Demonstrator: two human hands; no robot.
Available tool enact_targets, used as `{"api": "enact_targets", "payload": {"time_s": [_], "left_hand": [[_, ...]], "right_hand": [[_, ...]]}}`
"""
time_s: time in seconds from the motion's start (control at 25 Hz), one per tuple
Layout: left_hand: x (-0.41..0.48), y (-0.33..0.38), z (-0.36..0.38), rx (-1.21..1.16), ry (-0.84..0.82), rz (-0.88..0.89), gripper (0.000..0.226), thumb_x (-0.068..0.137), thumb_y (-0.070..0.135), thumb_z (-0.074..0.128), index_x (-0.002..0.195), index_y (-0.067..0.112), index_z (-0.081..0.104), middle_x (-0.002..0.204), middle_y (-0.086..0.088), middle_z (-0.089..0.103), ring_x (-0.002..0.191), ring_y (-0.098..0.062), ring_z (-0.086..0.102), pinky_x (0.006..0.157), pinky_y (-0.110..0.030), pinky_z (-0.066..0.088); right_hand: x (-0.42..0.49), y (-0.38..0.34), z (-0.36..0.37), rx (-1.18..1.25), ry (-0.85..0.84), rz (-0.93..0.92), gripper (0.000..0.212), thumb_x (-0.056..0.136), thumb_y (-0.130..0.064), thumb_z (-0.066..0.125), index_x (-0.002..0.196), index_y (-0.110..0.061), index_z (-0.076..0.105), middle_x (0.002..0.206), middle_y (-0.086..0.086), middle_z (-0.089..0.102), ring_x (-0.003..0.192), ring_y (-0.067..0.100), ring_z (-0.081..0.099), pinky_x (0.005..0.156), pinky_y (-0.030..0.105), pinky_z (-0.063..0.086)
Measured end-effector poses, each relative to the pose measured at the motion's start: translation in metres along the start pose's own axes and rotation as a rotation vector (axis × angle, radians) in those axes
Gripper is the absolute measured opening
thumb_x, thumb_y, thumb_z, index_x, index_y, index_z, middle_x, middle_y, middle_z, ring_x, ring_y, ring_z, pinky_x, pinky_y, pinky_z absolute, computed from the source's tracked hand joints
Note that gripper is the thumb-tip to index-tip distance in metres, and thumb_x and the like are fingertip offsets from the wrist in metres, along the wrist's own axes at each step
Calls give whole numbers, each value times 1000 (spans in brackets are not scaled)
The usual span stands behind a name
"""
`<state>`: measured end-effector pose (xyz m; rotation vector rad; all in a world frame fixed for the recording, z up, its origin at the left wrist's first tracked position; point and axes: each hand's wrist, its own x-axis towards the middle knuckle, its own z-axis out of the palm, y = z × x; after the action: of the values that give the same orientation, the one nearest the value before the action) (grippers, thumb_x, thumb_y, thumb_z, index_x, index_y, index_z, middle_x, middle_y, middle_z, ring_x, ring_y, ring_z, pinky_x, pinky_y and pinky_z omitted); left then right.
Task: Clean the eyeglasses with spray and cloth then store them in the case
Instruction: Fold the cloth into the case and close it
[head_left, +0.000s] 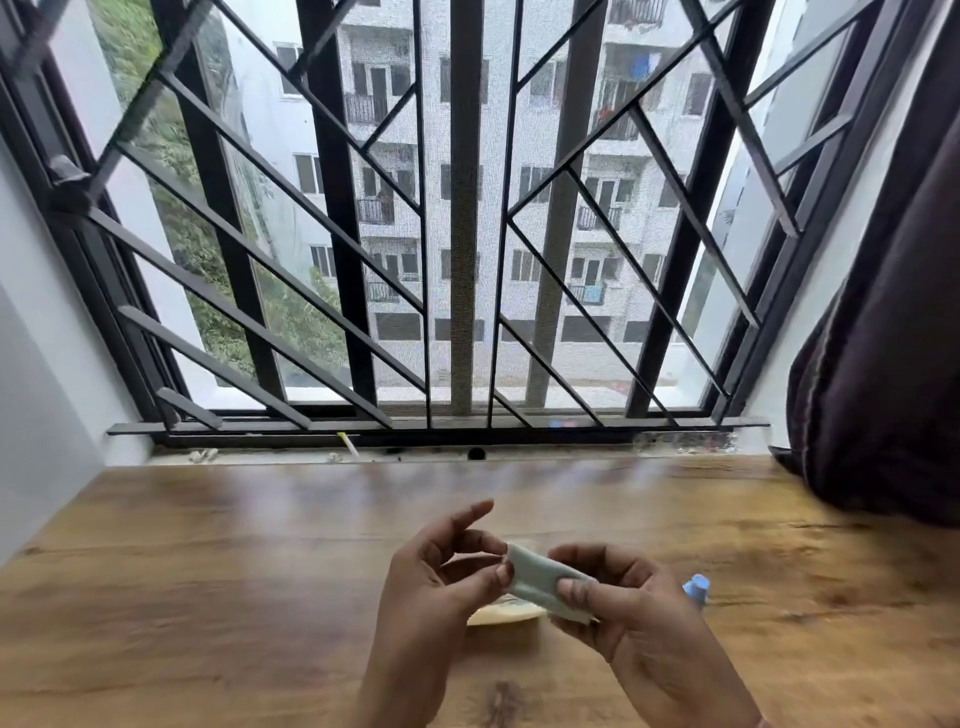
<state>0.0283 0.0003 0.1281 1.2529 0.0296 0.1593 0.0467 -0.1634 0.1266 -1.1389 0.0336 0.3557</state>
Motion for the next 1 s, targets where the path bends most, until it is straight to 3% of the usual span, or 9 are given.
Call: {"api": "enact_targets", "payload": {"time_s": [0.12,0.2,0.28,0.36,0.44,0.56,0.68,0.8,1.0], "left_hand": [[5,-22,-7,37,160,-53,28,72,-5,70,94,14,71,79,-8,70,70,-20,66,56,-23,52],[14,-53,-27,236,432,-106,14,77,11,73,88,18,71,80,-3,70,72,-21,65,61,-31,56],[19,-75,-47,479,578,-191,16,75,27,74,88,18,68,84,-2,70,78,-24,66,73,-42,56],[22,-90,-60,589,551,-321,30,74,35,74,95,15,65,92,-9,68,73,-25,67,71,-39,57],[26,-101,-65,508,523,-421,39,74,33,75,99,7,63,94,-13,66,63,-24,67,59,-36,58],[33,-114,-72,382,495,-486,29,73,24,77,87,1,68,77,-15,68,54,-22,65,57,-39,59],[35,-118,-79,291,471,-502,12,73,6,75,83,-1,71,81,-20,70,69,-27,69,56,-31,56],[29,-117,-82,301,435,-489,16,66,-4,77,80,2,72,78,-20,72,71,-30,69,56,-31,56],[23,-116,-84,487,391,-492,30,35,19,85,63,20,74,61,-6,71,66,-25,71,68,-44,59]], "right_hand": [[5,3,0,60,6,34,21,54,16,67,73,5,69,76,24,66,63,30,65,57,32,57],[13,6,-4,84,74,12,16,64,16,58,73,6,67,74,23,68,60,29,67,53,30,57],[20,7,-9,95,126,-9,18,70,19,52,76,9,65,71,21,68,59,26,68,50,27,56],[27,11,-14,93,164,-11,19,74,21,49,78,10,63,68,19,69,57,24,68,49,25,55],[33,15,-18,78,193,-4,19,76,22,48,79,9,63,68,18,69,57,23,68,49,25,56],[43,22,-22,60,221,14,18,76,22,50,82,10,62,71,18,68,59,23,68,51,26,56],[54,28,-23,26,254,10,16,76,20,52,82,9,62,72,19,69,59,23,68,50,26,56],[63,38,-21,-43,282,-6,17,76,21,53,80,8,64,75,21,68,65,29,66,53,26,57],[79,65,-5,-176,256,47,25,72,23,58,71,0,68,71,16,68,65,28,63,56,30,53]]}}
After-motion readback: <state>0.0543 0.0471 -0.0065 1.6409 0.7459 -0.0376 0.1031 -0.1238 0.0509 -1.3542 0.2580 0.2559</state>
